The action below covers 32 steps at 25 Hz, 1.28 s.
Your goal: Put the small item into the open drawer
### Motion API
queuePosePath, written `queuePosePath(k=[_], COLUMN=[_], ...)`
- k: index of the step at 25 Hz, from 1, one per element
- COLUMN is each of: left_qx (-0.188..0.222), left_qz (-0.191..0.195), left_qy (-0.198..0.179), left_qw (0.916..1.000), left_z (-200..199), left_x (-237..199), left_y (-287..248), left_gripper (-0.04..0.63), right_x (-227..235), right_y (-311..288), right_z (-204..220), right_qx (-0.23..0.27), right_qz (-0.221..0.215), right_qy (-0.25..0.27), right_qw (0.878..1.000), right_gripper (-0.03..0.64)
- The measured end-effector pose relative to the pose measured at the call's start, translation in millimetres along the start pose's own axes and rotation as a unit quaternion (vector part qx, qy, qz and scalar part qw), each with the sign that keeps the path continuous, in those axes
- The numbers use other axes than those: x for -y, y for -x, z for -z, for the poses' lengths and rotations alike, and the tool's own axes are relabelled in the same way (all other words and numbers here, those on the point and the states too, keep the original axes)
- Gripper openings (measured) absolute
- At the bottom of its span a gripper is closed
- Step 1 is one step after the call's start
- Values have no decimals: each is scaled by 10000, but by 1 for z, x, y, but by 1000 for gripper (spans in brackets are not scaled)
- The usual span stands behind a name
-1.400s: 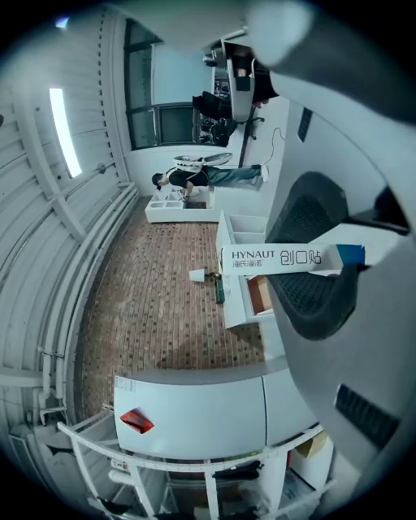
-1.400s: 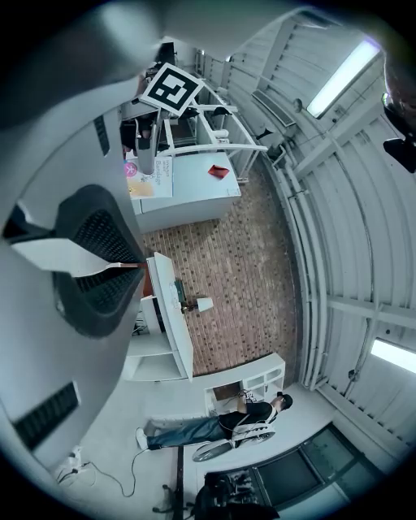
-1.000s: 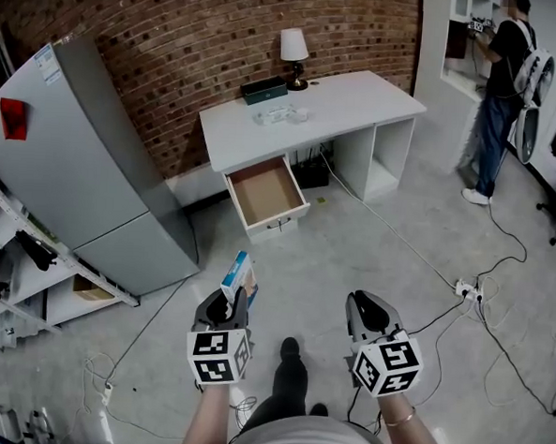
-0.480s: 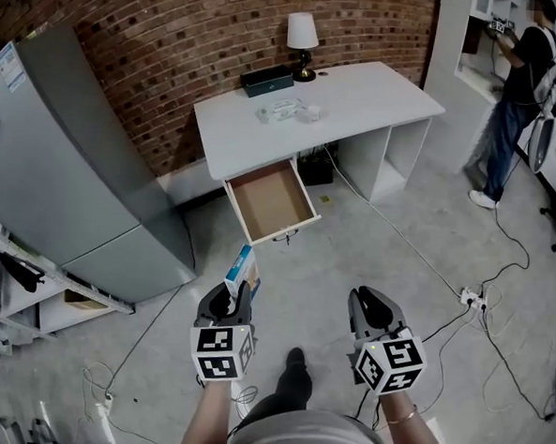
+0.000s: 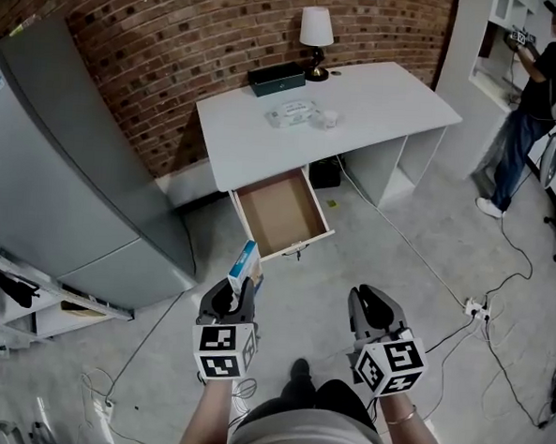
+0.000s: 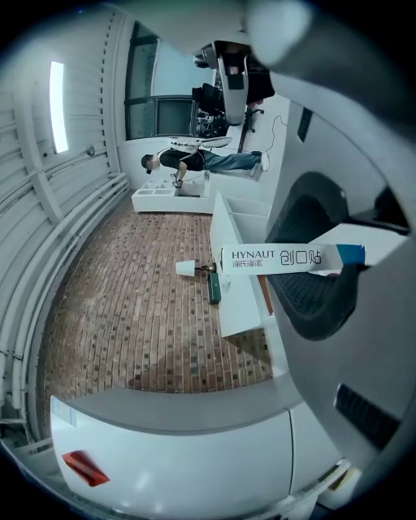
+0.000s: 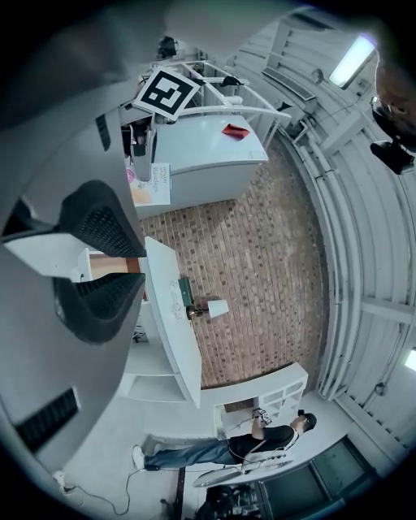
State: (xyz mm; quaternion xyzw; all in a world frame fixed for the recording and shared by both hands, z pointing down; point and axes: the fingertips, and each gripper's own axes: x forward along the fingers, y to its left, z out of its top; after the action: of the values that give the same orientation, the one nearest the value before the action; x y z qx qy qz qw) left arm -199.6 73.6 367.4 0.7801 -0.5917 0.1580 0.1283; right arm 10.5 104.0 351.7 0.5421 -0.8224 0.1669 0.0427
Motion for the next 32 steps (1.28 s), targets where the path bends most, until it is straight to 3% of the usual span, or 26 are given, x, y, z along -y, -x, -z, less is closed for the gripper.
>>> queuePosePath(k=[16,32], left_qx=[-301,-801], left_qz=[-180,-267], left_qy=[-13,-66], left_qw=[9994,9964], left_z=[-6,-14], left_x=[-39,-48], left_y=[-99,-249], left_gripper=[97,97], right_x=[30,105], right_y=[-104,-229], right_z=[-15,-28], right_qx=[-48,-338], right_qz=[-149,-286], right_qy=[1,-180], right_qw=[9999,9989], right_gripper=[52,46])
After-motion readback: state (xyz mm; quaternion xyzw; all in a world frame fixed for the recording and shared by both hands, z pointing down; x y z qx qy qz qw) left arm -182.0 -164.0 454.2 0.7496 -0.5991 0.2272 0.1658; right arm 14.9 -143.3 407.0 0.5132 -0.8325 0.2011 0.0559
